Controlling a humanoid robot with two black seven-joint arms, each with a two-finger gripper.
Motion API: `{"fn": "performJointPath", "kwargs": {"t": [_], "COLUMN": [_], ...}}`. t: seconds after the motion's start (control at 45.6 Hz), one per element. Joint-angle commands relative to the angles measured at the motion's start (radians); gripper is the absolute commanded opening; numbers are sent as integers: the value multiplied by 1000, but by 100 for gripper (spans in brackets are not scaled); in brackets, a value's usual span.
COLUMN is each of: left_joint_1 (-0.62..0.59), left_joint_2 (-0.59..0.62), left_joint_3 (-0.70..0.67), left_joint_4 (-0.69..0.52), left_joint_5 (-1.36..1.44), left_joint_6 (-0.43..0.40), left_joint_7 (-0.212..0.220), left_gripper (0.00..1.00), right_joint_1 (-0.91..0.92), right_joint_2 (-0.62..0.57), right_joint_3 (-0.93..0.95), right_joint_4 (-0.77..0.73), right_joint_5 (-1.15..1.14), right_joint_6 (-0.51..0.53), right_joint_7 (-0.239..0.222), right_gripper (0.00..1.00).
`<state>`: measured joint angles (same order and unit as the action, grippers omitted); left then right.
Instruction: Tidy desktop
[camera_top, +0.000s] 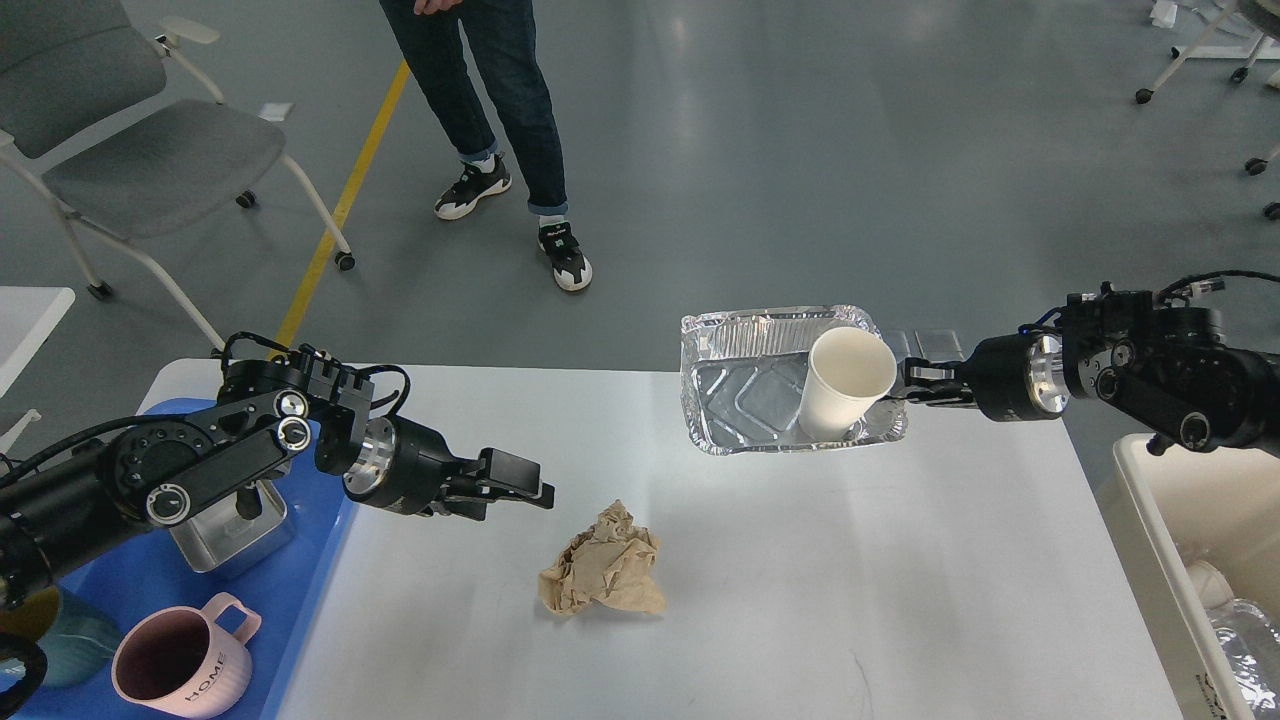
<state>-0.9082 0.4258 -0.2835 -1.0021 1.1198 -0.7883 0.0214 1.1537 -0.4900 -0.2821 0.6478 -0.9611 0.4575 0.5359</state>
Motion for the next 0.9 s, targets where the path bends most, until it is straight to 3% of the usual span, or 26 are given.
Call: {"fn": "performJointPath", "kwargs": {"t": [0.0, 0.132, 0.417, 0.767, 0.877], "left_joint_1": [-6, -9, -9, 2, 2], "left_joint_2": [-94, -197, -318, -383, -384], "left_joint_3": [9, 15, 44, 50, 55], "left_joint_4": [74, 194, 286, 329, 329], "left_joint_5": [0, 0, 43, 44, 46], "left_joint_6": [1, 6, 21, 30, 26], "left_joint_7": [2, 0, -12, -3, 15], "left_gripper": [98, 98, 98, 98, 89], "right_joint_1": [-11, -11, -17, -26, -31], "right_joint_2": [18, 19, 27, 21, 19], "right_joint_3": [0, 0, 0, 0, 0], "right_joint_4": [-2, -2, 0, 0, -2], "right_joint_5": [-1, -1, 1, -1, -1], "right_joint_6": [0, -6, -14, -25, -33], "right_joint_7": [-1, -1, -1, 1, 1], "right_gripper": [0, 0, 0, 0, 0]}}
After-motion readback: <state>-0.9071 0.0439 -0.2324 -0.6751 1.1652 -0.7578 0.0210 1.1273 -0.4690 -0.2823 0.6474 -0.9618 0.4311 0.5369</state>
